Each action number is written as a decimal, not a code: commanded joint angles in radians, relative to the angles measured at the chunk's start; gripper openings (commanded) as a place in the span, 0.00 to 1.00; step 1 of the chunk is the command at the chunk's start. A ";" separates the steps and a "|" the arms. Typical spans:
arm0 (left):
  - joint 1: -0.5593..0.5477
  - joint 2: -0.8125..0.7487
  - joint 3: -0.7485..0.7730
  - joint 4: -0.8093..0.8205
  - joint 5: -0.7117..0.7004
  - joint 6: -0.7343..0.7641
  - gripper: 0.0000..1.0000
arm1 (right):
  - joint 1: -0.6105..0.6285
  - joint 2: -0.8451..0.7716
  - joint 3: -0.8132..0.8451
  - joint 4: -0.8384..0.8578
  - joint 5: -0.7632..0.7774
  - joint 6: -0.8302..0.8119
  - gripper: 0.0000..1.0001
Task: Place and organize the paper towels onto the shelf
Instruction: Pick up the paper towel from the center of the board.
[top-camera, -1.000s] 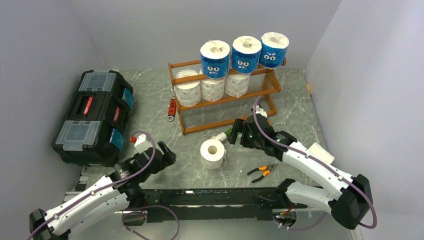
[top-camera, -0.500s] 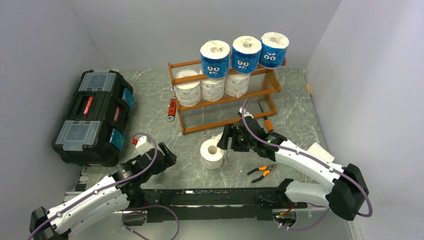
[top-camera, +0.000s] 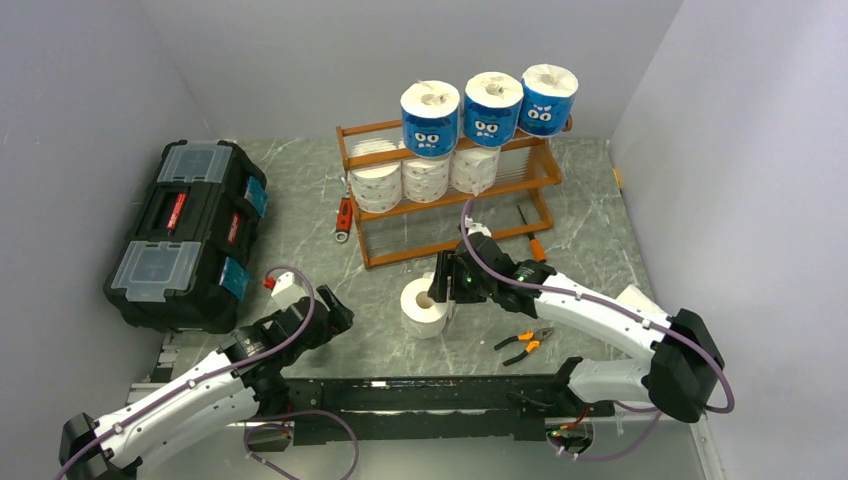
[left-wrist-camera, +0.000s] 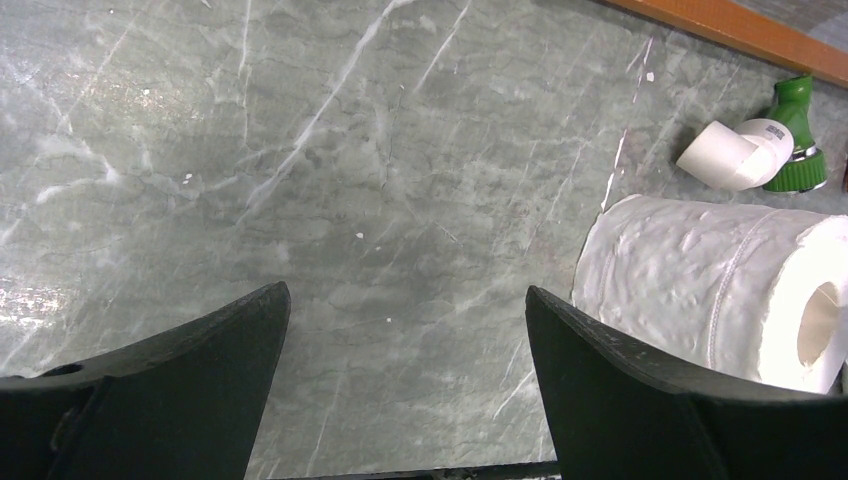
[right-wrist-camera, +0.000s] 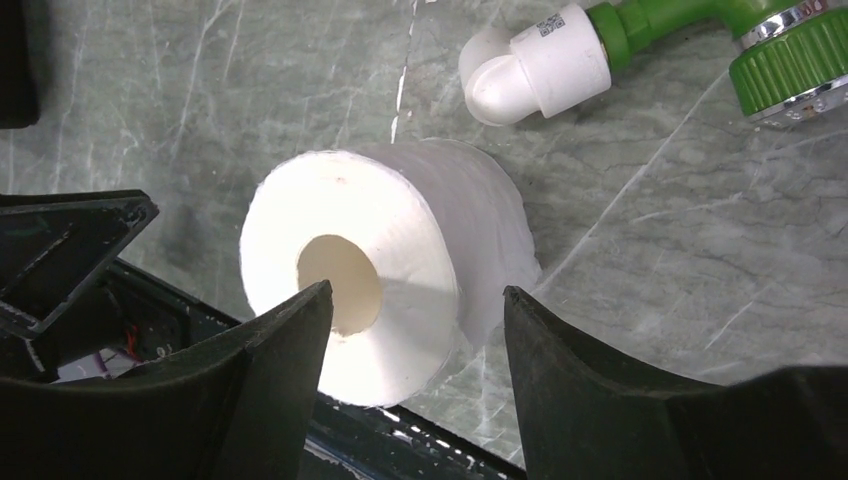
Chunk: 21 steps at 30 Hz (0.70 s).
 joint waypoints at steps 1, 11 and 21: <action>0.002 0.005 0.012 0.006 0.001 -0.006 0.94 | 0.006 0.023 0.047 0.004 0.022 -0.010 0.64; 0.003 -0.021 -0.005 0.004 0.001 -0.010 0.94 | 0.007 0.058 0.058 -0.012 0.024 -0.007 0.56; 0.003 -0.005 -0.011 0.014 0.004 -0.010 0.94 | 0.009 0.067 0.054 -0.013 0.014 -0.011 0.51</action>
